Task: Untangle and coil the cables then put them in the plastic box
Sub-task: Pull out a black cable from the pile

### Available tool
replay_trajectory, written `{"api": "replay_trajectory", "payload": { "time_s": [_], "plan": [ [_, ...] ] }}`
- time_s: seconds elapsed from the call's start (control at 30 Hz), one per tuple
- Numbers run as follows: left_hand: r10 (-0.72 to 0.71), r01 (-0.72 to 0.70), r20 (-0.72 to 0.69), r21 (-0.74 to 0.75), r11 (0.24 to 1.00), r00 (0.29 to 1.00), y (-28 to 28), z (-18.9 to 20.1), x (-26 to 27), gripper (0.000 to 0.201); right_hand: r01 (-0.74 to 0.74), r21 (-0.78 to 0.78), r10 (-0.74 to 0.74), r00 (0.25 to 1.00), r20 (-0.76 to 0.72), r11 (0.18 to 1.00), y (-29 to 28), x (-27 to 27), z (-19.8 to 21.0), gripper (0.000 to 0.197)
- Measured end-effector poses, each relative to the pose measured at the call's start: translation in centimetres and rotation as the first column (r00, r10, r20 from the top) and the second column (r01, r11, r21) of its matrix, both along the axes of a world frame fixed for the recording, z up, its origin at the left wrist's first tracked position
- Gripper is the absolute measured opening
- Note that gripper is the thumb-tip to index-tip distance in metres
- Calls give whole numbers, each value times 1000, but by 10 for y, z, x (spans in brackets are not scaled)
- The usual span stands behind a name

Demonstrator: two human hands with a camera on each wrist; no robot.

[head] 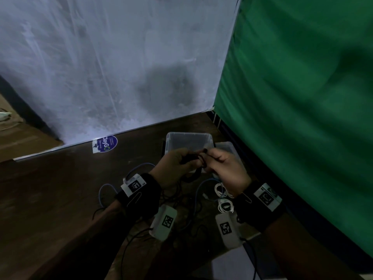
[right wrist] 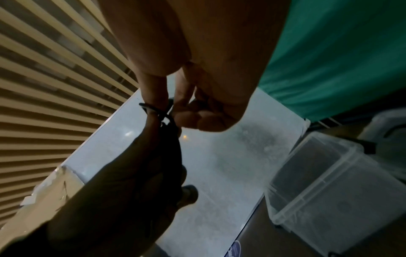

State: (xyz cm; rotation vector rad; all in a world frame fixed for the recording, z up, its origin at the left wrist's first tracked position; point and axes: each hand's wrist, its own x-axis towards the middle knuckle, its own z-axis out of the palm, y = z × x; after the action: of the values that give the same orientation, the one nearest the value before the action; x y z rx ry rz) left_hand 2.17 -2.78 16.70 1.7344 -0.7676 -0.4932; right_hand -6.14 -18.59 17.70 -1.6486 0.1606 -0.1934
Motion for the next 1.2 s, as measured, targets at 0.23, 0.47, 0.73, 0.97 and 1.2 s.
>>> {"api": "replay_trajectory", "payload": {
  "time_s": [0.23, 0.47, 0.73, 0.97, 1.2],
  "plan": [
    [-8, -116, -573, -180, 977, 820, -8, 6, -9, 38, 187, -164, -144, 959, 245, 969, -10, 8, 17, 5],
    [64, -47, -373, 52, 997, 926, -7, 0, -13, 43, 272, -239, -206, 941, 267, 932, -16, 15, 24, 3],
    [47, -85, -344, -96, 992, 938, -7, -4, -21, 22, 295, -186, -233, 926, 297, 937, -18, 17, 27, 5],
    [89, -155, -358, -160, 975, 929, -12, 3, -20, 38, 272, -143, -216, 923, 318, 952, -31, 20, 29, 8],
    [-57, -195, -538, -401, 895, 841, -13, 11, -4, 18, 210, 53, -217, 944, 251, 976, -52, 13, 15, 21]
  ]
}}
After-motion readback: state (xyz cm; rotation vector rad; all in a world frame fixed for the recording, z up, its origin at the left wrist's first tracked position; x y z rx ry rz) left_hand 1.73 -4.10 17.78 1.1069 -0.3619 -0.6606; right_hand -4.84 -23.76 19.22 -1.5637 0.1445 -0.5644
